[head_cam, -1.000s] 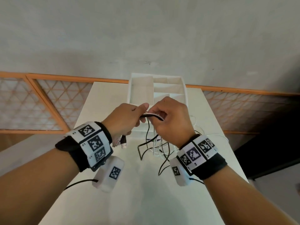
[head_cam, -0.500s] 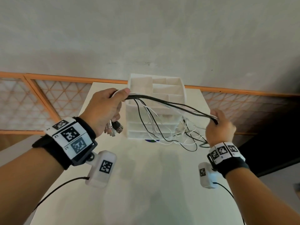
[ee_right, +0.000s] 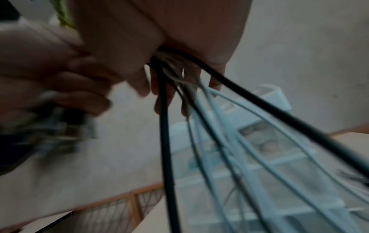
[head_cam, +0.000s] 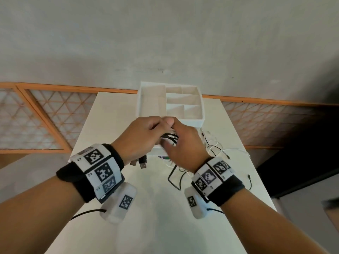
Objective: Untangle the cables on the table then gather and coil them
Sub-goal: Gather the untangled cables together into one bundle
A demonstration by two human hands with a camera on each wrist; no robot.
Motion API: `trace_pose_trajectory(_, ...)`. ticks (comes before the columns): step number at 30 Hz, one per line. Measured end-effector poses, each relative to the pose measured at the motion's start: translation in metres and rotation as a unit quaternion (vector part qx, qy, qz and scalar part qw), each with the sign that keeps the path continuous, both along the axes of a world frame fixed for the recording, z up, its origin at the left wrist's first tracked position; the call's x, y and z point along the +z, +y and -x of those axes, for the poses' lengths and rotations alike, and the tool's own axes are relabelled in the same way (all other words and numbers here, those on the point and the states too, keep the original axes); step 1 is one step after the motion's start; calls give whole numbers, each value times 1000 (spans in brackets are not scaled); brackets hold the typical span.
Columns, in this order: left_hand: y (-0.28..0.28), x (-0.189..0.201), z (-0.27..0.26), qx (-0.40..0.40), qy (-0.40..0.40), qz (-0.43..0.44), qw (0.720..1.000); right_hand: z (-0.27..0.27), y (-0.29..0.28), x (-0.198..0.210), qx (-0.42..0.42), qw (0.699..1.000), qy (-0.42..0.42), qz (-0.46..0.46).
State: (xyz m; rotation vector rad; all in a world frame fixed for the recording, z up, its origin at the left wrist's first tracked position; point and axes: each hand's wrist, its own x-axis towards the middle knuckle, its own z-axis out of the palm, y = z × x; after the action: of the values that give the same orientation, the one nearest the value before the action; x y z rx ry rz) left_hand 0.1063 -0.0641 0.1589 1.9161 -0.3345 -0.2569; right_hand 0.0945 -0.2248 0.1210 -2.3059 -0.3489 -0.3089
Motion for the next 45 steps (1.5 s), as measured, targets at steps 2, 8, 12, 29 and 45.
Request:
trace_pose_trajectory(2,6,-2,-1,16,1,-12,1000,-15,-11,-6,-75,997,28,0)
trace_pose_trajectory(8,34,-26,1,23,61,1,998,-27,-57,-6,-234,971,31,-50)
trace_pose_trajectory(12,44,-61,6,2,139,10,990,-30,-60,2,-271,957,-18,-100)
trace_pose_trajectory(29,-21,8,-6,-7,131,61,989,-2,-38,15,-117,984,-27,-128)
trace_pose_trajectory(45,15,41,-22,31,74,19,997,-11,-96,-36,-199,952,223,64)
